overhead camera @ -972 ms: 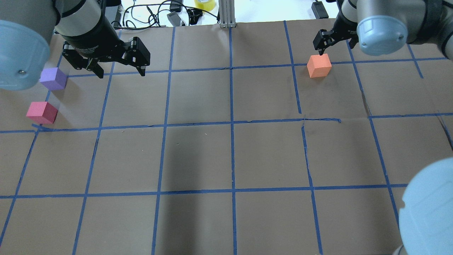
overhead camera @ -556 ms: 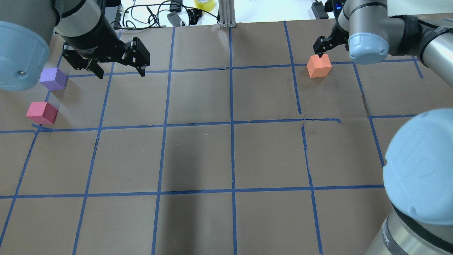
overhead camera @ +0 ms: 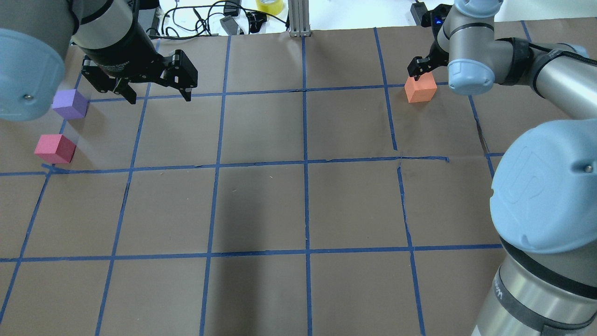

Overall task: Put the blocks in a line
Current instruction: 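Lower the right gripper onto the orange cube and close on it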

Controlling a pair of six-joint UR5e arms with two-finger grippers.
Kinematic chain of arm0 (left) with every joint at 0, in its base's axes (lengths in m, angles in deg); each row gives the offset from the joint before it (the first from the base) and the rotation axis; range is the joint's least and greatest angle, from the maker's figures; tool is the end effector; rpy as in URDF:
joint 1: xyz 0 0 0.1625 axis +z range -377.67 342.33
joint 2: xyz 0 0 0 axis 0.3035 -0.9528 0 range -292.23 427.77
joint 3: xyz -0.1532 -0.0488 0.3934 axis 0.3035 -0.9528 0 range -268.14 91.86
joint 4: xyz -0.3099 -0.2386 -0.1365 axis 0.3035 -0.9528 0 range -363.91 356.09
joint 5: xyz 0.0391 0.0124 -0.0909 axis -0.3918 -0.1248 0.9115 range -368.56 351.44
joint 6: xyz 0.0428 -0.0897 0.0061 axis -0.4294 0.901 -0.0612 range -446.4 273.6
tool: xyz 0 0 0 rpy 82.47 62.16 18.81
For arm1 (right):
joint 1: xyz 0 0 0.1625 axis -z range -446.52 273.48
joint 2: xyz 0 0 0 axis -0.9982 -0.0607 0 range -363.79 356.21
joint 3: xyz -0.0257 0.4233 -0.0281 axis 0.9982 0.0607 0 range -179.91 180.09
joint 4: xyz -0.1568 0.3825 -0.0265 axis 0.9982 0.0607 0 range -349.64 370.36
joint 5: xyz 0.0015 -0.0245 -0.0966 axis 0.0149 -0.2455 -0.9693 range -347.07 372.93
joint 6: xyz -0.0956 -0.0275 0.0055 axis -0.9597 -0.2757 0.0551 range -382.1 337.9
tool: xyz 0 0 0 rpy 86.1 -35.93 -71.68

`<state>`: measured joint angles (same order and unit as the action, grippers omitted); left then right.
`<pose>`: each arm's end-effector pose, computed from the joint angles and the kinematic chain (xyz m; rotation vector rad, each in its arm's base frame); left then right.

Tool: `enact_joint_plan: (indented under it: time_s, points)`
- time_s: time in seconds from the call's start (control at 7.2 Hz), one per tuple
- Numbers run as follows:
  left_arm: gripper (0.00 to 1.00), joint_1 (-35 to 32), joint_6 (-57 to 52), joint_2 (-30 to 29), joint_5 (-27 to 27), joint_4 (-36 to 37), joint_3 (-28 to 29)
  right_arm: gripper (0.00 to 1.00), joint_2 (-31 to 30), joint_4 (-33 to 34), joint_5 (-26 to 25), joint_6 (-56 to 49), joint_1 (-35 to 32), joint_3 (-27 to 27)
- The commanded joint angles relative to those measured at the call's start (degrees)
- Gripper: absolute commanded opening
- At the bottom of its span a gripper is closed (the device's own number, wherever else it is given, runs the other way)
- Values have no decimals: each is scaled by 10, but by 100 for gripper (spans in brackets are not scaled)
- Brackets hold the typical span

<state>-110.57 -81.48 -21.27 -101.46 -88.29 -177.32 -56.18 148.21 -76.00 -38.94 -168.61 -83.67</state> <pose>-0.1533 -0.4895 0.5138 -0.0597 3.0926 -0.2051 0.0349 -0.7299 0.2278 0.2428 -3.0571 0.4400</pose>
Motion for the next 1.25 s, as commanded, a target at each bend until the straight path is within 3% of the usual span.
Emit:
enact_joint_plan:
  time_s: [0.0,0.42,0.56,0.69,0.83,1.11]
  points:
    - [100,0,0,0,0,0,0,100,11,0,12,1,0,8]
    - [100,0,0,-1,0,0,0,100,35,0,10,1,0,9]
    - [100,0,0,-1,0,0,1,64,39,0,11,1,0,9]
    - [100,0,0,0,0,0,0,20,38,-4,10,4,0,9]
    - [100,0,0,0,0,0,0,0,33,-5,11,9,0,9]
    - [100,0,0,0,0,0,1,0,15,-10,9,11,-6,18]
